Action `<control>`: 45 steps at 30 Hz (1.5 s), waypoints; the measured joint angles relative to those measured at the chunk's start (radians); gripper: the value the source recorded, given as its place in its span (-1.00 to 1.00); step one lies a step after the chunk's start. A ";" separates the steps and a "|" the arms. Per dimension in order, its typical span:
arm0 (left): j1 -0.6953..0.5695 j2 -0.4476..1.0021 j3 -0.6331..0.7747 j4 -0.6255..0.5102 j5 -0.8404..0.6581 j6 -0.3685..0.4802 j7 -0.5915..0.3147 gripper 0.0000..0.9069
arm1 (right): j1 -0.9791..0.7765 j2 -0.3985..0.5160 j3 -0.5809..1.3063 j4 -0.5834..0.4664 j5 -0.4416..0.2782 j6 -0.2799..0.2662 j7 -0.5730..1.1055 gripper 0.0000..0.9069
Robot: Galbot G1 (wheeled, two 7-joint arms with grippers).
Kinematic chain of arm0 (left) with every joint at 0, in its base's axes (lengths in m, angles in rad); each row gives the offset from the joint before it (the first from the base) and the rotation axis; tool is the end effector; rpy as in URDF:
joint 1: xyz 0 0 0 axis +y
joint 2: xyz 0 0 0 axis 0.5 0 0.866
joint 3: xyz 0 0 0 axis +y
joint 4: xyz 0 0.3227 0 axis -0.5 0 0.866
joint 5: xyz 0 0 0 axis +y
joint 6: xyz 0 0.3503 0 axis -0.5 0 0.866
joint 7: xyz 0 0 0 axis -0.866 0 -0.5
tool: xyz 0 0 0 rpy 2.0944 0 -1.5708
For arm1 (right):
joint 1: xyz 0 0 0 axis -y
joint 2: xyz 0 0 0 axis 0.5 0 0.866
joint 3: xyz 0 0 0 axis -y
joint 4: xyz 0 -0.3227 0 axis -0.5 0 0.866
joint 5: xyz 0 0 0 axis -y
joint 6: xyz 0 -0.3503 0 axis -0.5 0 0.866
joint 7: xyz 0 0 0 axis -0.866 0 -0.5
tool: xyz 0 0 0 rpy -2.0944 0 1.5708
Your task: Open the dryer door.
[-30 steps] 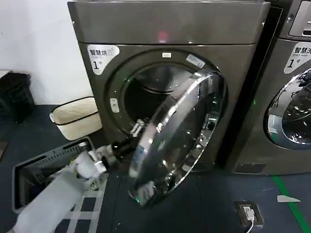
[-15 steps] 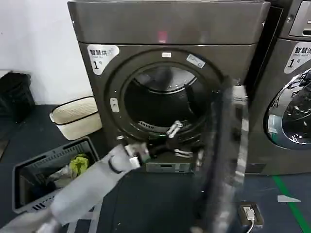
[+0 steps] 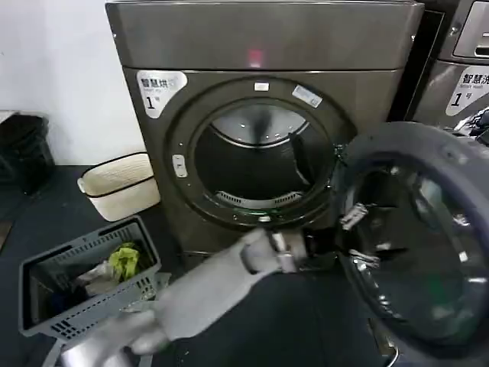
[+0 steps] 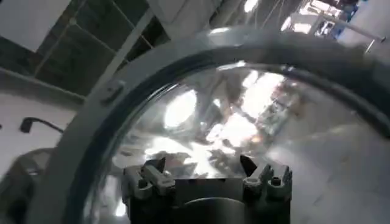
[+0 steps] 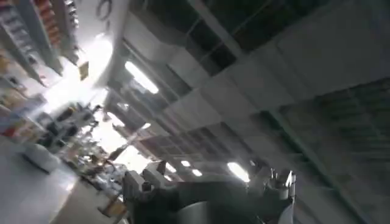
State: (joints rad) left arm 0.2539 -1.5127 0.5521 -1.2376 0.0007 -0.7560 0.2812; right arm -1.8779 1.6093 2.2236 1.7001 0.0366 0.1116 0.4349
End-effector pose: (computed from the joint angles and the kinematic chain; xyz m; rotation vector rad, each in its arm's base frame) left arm 0.4335 -0.2654 -0.2060 1.4635 1.5677 0.4560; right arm -0.2448 -0.3335 -0.1629 -2.2867 -1.3980 1.1595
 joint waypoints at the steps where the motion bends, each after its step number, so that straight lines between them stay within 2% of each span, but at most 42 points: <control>1: -0.001 -0.019 0.002 0.017 0.001 0.004 0.000 1.00 | 0.000 0.000 0.002 -0.003 0.000 0.003 0.000 1.00; 8: -0.011 -0.096 0.011 0.119 0.003 0.058 -0.022 1.00 | 0.006 0.000 0.009 0.006 0.005 0.005 0.003 1.00; 18: -0.002 -0.096 0.020 0.143 0.010 0.104 -0.053 1.00 | 0.021 0.000 -0.007 0.021 0.004 0.003 0.000 1.00; 20: 0.002 -0.096 0.020 0.133 0.016 0.130 -0.071 1.00 | 0.022 0.000 -0.009 0.025 0.004 -0.001 -0.002 1.00; 24: 0.017 -0.096 0.028 0.087 0.002 0.239 -0.101 1.00 | 0.027 0.000 -0.012 0.039 0.008 -0.030 -0.014 1.00; 27: 0.037 -0.096 0.039 -0.005 -0.028 0.331 -0.123 1.00 | 0.023 0.000 -0.019 0.051 0.029 -0.043 -0.006 1.00; 31: 0.075 -0.053 0.038 -0.213 -0.040 0.436 -0.122 1.00 | 0.028 0.000 -0.029 0.050 0.034 -0.048 -0.018 1.00; 36: 0.100 0.238 0.018 -0.469 -0.120 0.518 -0.127 1.00 | 0.035 -0.001 -0.054 0.058 0.043 -0.044 -0.052 1.00; 39: 0.109 0.393 0.005 -0.593 -0.187 0.531 -0.136 1.00 | 0.040 -0.020 -0.064 0.053 0.046 -0.035 -0.059 1.00; 45: 0.181 0.668 -0.044 -0.747 -0.106 0.531 -0.205 1.00 | 0.052 -0.062 -0.094 0.046 0.044 -0.034 -0.080 1.00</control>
State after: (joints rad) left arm 0.4344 -0.8452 0.5085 -1.9848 -0.1049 -0.2253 0.0760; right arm -1.8258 1.5476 2.1295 1.7457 0.0810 0.0777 0.3551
